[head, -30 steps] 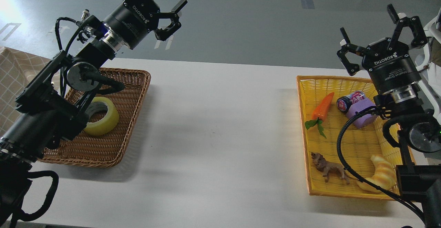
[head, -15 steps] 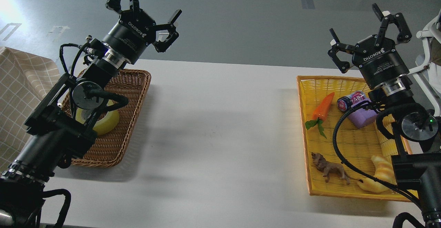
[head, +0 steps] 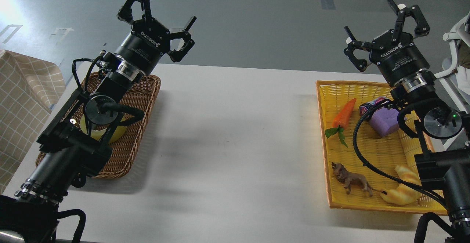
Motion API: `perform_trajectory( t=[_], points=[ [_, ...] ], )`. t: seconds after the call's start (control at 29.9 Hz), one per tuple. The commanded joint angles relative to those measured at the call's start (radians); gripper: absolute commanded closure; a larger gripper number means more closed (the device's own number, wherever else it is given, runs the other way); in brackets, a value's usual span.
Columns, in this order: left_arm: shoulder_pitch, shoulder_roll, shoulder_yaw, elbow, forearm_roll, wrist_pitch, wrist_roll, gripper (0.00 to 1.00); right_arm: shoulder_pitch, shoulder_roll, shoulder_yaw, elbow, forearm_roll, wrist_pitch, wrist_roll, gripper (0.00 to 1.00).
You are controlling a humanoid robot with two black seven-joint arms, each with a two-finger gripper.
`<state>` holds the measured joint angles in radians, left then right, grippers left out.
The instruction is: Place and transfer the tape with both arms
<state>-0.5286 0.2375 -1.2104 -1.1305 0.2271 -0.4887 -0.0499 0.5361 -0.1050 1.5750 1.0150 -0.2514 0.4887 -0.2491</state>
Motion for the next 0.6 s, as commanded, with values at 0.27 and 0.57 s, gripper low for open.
perform_trajectory(
  t=[0.27, 0.57],
  points=[
    [0.002, 0.002, 0.000, 0.017, 0.000, 0.000, 0.001, 0.02, -0.001, 0.034, -0.001, 0.011, 0.003, 0.000, 0.010, 0.00],
    [-0.002, -0.024, 0.002, 0.066, 0.000, 0.000, 0.001, 0.02, 0.008, 0.044, -0.003, 0.008, 0.003, 0.000, 0.013, 0.00]
  ],
)
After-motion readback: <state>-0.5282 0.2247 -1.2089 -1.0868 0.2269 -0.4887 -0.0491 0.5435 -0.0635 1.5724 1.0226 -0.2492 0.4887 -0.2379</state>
